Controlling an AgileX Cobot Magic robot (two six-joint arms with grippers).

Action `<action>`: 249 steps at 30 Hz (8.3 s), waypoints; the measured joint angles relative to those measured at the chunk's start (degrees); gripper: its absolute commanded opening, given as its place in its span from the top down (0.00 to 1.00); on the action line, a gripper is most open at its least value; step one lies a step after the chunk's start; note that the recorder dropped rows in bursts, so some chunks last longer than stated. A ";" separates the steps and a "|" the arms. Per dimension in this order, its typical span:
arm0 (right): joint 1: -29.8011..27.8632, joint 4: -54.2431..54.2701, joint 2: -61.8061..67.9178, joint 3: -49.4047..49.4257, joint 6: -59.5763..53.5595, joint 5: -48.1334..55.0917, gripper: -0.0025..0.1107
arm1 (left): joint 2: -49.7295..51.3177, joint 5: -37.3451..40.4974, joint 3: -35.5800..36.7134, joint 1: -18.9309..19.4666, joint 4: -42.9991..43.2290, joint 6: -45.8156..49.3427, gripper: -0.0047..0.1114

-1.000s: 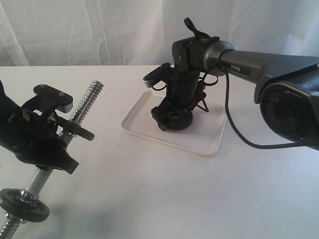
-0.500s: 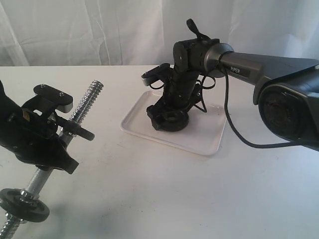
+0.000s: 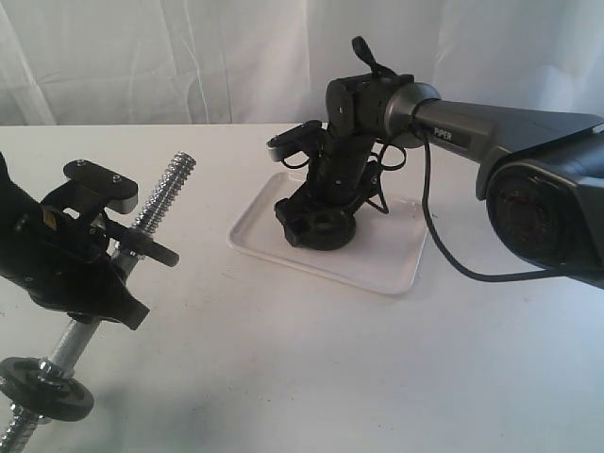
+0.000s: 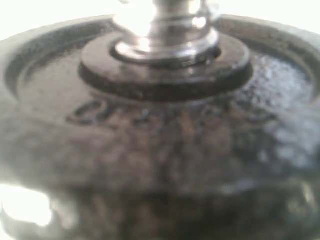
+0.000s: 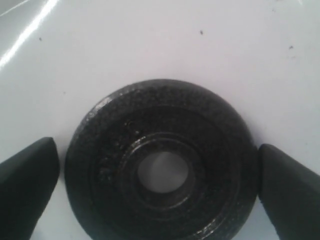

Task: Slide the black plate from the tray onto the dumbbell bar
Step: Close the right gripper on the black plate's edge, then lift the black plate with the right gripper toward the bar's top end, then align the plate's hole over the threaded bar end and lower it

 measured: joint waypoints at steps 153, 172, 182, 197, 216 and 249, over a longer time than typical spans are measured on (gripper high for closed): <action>-4.73 49.34 -22.09 9.09 -9.60 13.22 0.98 | -2.01 3.02 0.23 0.00 -10.04 22.97 0.96; -3.34 49.99 -25.76 15.00 -9.48 12.72 0.98 | -2.62 3.14 0.34 0.00 -9.94 23.91 0.96; -2.98 51.15 -27.01 15.38 -10.43 13.27 0.98 | -2.62 3.03 0.34 0.00 -9.94 23.91 0.96; -2.98 56.04 -23.68 15.38 -12.93 13.89 0.98 | -2.62 2.53 0.44 0.00 -9.94 23.81 0.96; -0.79 55.82 -22.22 15.38 -14.66 13.23 0.94 | -2.62 3.88 0.79 0.22 -9.74 23.98 0.96; -0.79 56.50 -22.15 15.38 -17.08 13.23 0.33 | -2.62 3.58 0.79 0.44 -9.85 23.94 0.96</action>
